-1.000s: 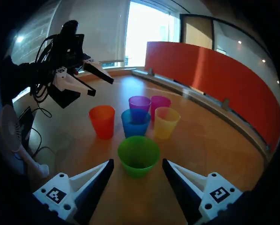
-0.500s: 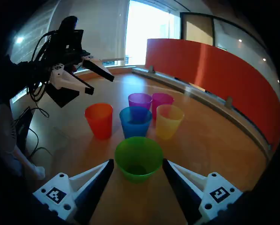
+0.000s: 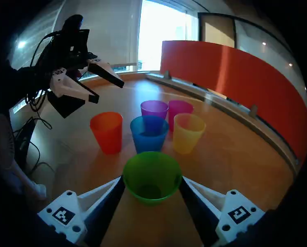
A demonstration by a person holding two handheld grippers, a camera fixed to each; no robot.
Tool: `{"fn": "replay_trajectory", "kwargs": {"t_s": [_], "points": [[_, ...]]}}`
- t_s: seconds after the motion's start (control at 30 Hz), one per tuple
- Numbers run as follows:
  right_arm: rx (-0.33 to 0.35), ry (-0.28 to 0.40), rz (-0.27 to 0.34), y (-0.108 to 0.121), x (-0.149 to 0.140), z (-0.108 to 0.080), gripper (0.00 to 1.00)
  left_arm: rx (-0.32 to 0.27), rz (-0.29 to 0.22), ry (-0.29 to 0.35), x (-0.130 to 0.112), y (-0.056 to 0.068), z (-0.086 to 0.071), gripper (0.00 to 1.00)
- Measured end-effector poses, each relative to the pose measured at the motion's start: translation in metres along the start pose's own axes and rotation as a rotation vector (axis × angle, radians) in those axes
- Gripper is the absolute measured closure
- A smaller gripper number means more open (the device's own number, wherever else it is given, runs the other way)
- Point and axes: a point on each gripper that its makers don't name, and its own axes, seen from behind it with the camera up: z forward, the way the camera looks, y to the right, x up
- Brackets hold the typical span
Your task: Pour water
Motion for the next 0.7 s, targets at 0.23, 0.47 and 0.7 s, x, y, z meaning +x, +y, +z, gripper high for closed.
{"fn": "replay_trajectory", "kwargs": {"t_s": [0.23, 0.47, 0.7], "points": [[-0.004, 0.005, 0.009, 0.002, 0.0, -0.003, 0.08, -0.003, 0.003, -0.004, 0.001, 0.001, 0.001, 0.02], [-0.021, 0.043, 0.006, 0.006, 0.011, -0.018, 0.08, -0.009, 0.011, -0.012, 0.002, 0.002, 0.003, 0.02], [-0.071, 0.113, -0.006, 0.015, 0.032, -0.046, 0.08, -0.021, 0.017, -0.028, 0.002, 0.005, 0.008, 0.02]]}}
